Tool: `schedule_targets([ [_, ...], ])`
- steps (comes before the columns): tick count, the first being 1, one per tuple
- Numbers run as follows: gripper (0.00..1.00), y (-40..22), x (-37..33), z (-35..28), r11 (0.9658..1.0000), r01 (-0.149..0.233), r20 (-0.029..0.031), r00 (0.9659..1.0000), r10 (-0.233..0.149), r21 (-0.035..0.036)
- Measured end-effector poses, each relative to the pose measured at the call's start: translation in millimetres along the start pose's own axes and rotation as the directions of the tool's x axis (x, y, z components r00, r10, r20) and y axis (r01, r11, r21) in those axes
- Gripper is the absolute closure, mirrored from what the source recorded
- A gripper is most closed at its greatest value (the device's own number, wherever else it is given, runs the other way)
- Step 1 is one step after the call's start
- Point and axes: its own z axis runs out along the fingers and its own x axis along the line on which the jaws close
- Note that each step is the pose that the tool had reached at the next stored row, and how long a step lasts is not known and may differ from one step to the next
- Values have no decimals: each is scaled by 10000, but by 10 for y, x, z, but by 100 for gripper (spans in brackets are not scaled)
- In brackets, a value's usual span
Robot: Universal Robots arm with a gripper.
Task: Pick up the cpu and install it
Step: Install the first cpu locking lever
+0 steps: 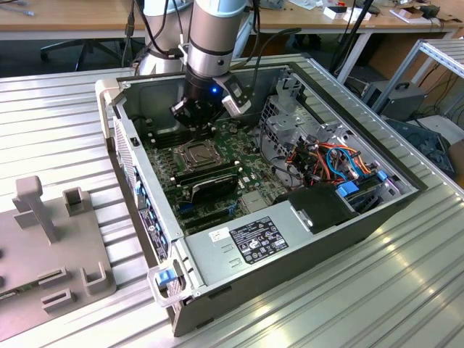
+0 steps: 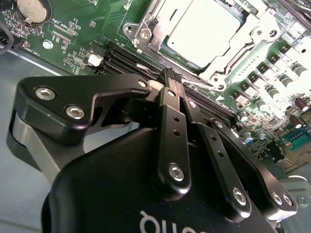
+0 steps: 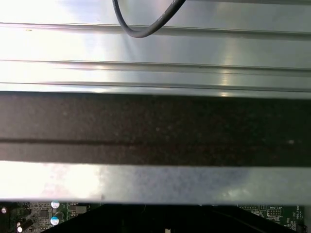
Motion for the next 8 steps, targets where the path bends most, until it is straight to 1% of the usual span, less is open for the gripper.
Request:
schedule_targets([
  [8,89,0,1,0,10000,-1,3,10000,1,-1],
])
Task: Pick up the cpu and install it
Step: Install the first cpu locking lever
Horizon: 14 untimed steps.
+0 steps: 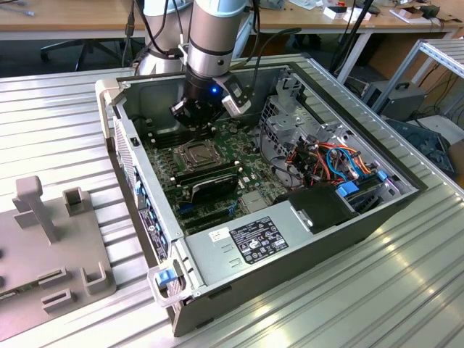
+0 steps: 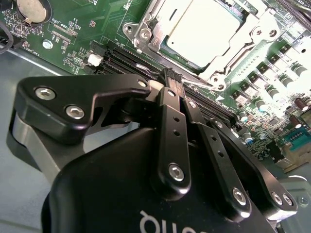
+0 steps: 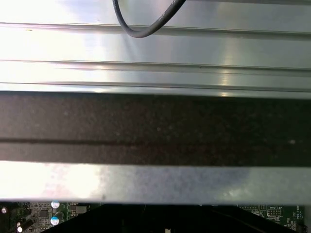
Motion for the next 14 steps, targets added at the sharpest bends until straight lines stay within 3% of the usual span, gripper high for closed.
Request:
schedule_targets([
  [4,89,0,1,-2,10000,0,1,10000,0,0],
  [14,89,6,10,-104,10000,2,23,10000,-2,-1],
])
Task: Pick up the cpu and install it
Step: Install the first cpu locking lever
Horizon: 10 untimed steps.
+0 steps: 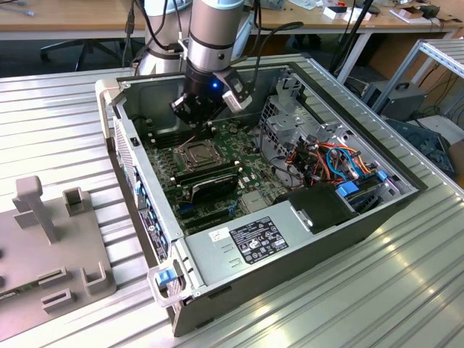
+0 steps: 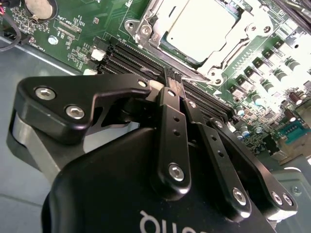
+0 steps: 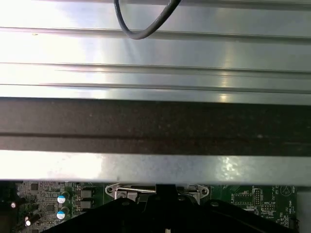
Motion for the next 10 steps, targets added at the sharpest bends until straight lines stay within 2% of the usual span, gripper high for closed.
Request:
schedule_targets([
  [4,89,0,56,-2,10000,2,12,10000,-2,3],
  [7,89,2,120,-3,10000,2,55,10000,-2,4],
  [10,89,3,146,-18,10000,6,121,9999,-6,6],
])
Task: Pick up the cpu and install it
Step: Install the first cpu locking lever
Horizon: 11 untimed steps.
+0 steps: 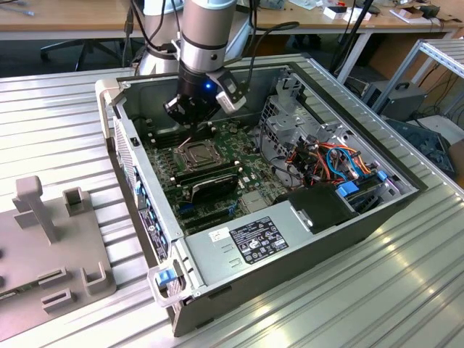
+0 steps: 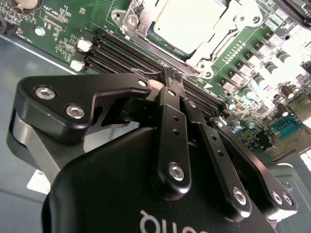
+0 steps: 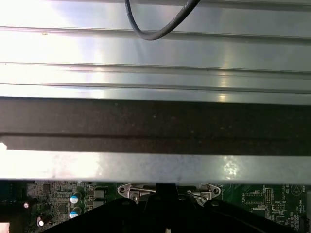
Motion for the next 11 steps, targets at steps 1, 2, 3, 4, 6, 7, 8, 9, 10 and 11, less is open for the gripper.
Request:
schedule_targets([
  [1,89,1,6,-21,10000,2,43,10000,-2,0],
  [2,89,2,8,-38,10000,4,66,10000,-4,0],
  [3,89,3,10,-41,10000,4,83,10000,-4,-2],
  [4,89,3,14,-41,10000,5,96,10000,-5,-1],
  [6,89,3,39,-43,10000,9,166,9999,-9,3],
  [7,89,3,53,-43,10000,11,207,9998,-11,3],
  [8,89,4,66,-44,10000,13,243,9997,-13,4],
  [9,89,4,79,-44,10000,15,276,9996,-15,5],
  [10,89,4,80,-44,10000,15,279,9996,-15,5],
  [11,89,4,80,-44,10000,16,280,9996,-16,5],
])
